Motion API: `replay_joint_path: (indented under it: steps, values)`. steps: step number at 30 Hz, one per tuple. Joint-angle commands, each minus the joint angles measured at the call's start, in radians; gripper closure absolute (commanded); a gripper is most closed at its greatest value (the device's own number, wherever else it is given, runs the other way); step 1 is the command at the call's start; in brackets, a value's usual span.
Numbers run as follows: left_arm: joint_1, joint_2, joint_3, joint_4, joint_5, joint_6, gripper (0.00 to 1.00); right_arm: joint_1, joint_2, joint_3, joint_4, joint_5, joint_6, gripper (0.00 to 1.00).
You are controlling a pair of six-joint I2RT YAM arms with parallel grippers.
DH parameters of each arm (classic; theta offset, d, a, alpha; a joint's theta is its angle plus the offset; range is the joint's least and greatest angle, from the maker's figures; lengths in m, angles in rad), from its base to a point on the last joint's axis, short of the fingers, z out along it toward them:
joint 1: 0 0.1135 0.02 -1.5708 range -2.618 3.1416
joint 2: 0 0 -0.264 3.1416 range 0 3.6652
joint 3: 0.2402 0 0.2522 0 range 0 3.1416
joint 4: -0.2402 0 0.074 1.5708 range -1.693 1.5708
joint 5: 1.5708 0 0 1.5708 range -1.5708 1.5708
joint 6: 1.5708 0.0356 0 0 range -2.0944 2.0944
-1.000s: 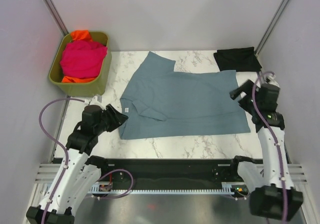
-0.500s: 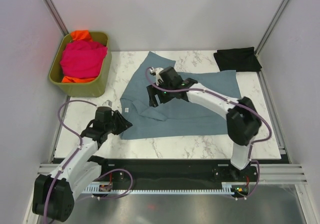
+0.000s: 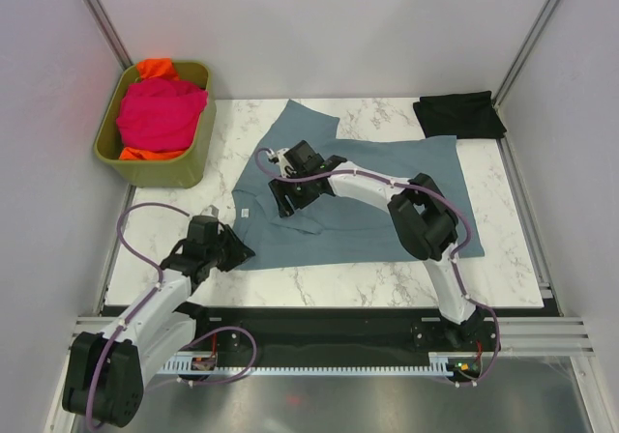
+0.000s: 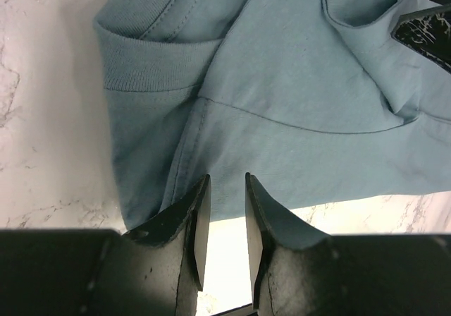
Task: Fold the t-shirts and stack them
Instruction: Fold the tshirt
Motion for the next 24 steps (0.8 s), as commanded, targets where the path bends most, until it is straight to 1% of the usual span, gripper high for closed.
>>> replay_joint_path:
  steps: [1, 5, 6, 8, 11, 12, 14, 18, 19, 24]
  values:
    - [-0.004, -0.001, -0.010, 0.039, -0.028, 0.027, 0.67, 0.010, 0.022, 0.054, 0.017, -0.027, -0.017, 0.33]
    - [-0.004, -0.004, -0.011, 0.039, -0.033, 0.027, 0.67, 0.014, 0.039, 0.058, 0.019, -0.032, -0.019, 0.42]
    - [-0.004, -0.003, -0.011, 0.037, -0.035, 0.025, 0.67, 0.017, 0.039, 0.058, 0.022, -0.031, -0.017, 0.48]
    - [-0.004, -0.003, -0.011, 0.037, -0.035, 0.027, 0.67, 0.019, 0.036, 0.058, 0.025, -0.029, -0.014, 0.52]
    - [-0.004, 0.000, -0.013, 0.037, -0.036, 0.027, 0.68, 0.020, 0.030, 0.054, 0.027, -0.005, -0.013, 0.63]
    - [-0.004, 0.000, -0.011, 0.037, -0.036, 0.027, 0.67, 0.020, 0.027, 0.055, 0.028, 0.000, -0.013, 0.74]
    - [-0.002, 0.002, -0.011, 0.036, -0.038, 0.025, 0.68, 0.020, 0.019, 0.054, 0.027, 0.022, -0.011, 0.83]
    - [-0.002, 0.003, -0.010, 0.034, -0.042, 0.024, 0.68, 0.020, -0.011, 0.049, 0.019, 0.077, -0.022, 0.83]
    - [-0.004, 0.005, -0.011, 0.032, -0.044, 0.022, 0.68, 0.020, -0.019, 0.048, 0.011, 0.116, -0.024, 0.82]
    - [-0.004, 0.023, -0.005, 0.028, -0.050, 0.021, 0.69, 0.017, -0.057, 0.047, -0.009, 0.204, -0.047, 0.82]
